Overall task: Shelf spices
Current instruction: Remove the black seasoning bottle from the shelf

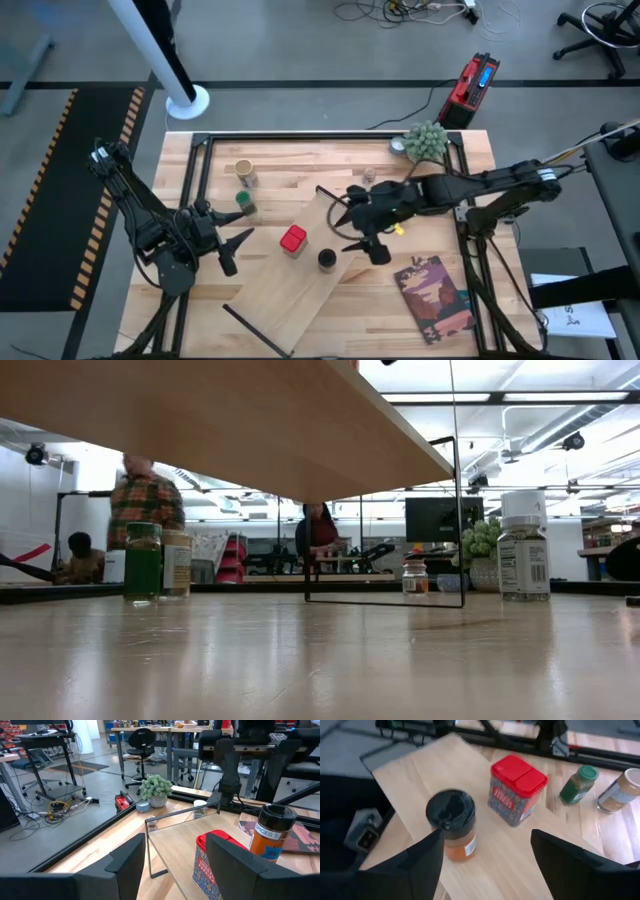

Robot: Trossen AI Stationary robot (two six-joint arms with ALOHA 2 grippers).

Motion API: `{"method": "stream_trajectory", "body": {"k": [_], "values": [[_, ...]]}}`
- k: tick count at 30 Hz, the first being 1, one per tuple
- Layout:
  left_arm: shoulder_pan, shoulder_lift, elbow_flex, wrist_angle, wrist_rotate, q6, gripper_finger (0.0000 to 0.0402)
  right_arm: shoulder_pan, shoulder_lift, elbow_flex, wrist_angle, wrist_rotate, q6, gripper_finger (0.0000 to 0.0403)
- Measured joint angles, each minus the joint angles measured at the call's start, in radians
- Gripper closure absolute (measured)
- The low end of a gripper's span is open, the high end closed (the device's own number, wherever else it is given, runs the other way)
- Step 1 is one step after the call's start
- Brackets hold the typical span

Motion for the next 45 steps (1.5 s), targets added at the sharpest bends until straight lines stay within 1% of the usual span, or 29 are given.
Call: {"method": "stream_trajectory", "body": {"k": [6, 12, 18, 23, 27, 32, 45], "values": [[0.000, 0.000, 0.000, 0.000, 0.008, 0.000, 0.0205, 0.019, 0.095, 0.137, -0.106, -0.007, -0.024, 0.0113], [0.000, 0.000, 0.000, 0.000, 0.018, 0.000, 0.0200, 0.054, 0.145, 0.213, -0.143, -0.007, -0.038, 0.0109], [0.000, 0.000, 0.000, 0.002, 0.022, -0.003, 0.0200, 0.077, 0.196, 0.246, -0.158, 0.002, -0.047, 0.0105], [0.003, -0.001, 0.000, 0.002, 0.022, -0.005, 0.0198, 0.098, 0.229, 0.286, -0.180, 0.053, -0.081, 0.0103], [0.005, -0.001, 0.000, 0.002, 0.022, -0.005, 0.0198, 0.100, 0.259, 0.309, -0.180, 0.050, -0.082, 0.0105], [0.005, -0.001, 0.000, 0.002, 0.024, -0.005, 0.0198, 0.100, 0.278, 0.306, -0.180, 0.044, -0.078, 0.0104], [0.005, -0.001, 0.000, 0.002, 0.024, -0.008, 0.0198, 0.100, 0.356, 0.306, -0.160, 0.041, -0.055, 0.0143]]}}
